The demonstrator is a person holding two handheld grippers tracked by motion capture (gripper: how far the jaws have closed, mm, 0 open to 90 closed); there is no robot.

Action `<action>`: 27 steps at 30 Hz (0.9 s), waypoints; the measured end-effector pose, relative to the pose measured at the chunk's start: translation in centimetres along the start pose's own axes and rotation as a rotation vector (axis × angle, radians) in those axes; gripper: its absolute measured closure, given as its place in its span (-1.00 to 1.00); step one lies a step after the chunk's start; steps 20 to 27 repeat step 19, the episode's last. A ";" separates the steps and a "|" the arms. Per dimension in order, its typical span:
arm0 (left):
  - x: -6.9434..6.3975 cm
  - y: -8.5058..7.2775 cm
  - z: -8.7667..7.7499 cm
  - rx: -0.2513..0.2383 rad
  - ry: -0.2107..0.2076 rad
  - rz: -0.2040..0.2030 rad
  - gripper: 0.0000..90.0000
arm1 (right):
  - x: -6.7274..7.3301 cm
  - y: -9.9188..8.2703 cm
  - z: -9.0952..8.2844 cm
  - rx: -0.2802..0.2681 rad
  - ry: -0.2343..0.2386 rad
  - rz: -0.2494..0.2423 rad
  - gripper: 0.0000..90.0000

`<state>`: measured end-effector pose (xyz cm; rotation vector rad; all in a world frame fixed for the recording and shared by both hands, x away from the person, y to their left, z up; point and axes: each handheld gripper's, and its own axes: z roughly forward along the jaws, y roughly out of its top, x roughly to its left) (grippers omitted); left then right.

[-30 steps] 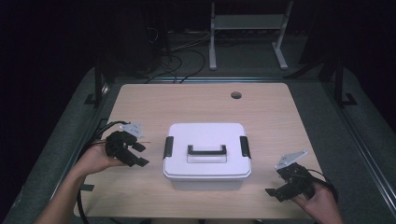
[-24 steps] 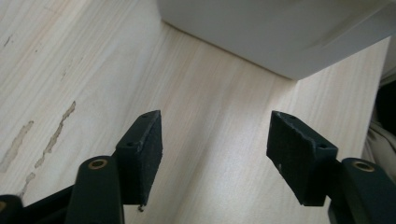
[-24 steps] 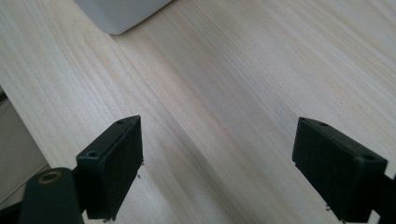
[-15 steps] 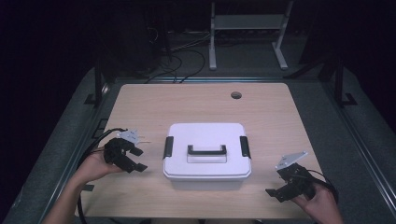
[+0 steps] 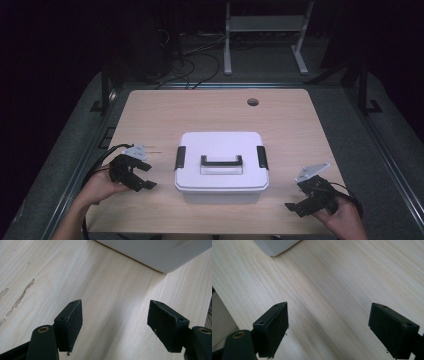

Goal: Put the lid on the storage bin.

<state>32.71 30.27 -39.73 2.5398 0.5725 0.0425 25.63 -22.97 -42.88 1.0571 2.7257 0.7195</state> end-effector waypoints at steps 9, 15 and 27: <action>-0.6 -0.4 0.1 -0.015 0.003 -0.001 -0.41 | 0.0 -0.2 -0.1 -0.003 0.000 0.005 -0.65; -0.8 -1.4 0.1 -0.023 0.018 -0.019 -0.43 | 0.0 -0.3 0.0 -0.005 0.000 0.003 -0.65; -0.9 -1.9 0.0 -0.038 0.034 -0.040 -0.52 | 0.0 -0.2 0.0 -0.003 0.001 -0.001 -0.65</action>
